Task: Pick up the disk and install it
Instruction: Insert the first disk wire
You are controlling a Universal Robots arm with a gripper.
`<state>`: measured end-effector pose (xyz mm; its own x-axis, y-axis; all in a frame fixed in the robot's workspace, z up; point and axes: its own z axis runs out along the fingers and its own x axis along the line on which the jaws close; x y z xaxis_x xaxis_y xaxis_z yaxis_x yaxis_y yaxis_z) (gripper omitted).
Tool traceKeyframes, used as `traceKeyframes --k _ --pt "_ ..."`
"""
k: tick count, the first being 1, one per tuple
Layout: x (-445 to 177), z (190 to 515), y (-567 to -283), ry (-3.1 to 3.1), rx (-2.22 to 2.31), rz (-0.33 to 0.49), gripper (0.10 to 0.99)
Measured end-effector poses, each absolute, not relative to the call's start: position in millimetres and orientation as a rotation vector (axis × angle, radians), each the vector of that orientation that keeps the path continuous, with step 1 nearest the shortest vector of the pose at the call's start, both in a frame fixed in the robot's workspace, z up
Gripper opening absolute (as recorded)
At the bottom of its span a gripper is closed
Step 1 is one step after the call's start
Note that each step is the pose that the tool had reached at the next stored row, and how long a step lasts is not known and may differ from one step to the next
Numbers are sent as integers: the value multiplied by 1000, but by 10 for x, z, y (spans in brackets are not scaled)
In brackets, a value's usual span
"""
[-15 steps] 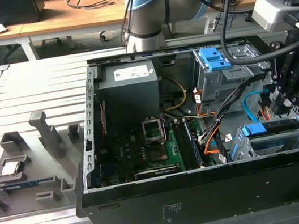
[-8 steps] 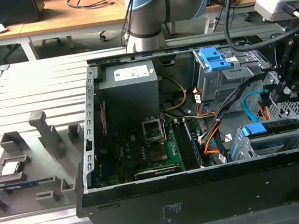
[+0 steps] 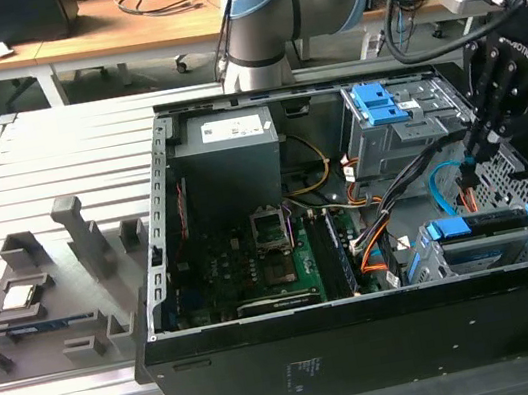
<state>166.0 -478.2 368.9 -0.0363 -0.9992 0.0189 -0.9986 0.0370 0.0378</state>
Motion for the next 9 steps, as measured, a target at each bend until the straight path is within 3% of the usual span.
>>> traceKeyframes --k 1,3,9 --pt "1660 3689 -4782 -2233 2153 -22 235" --pt "1661 3688 -4779 -2232 2152 -20 361" --pt "1705 3617 -4594 -2216 2135 11 361"
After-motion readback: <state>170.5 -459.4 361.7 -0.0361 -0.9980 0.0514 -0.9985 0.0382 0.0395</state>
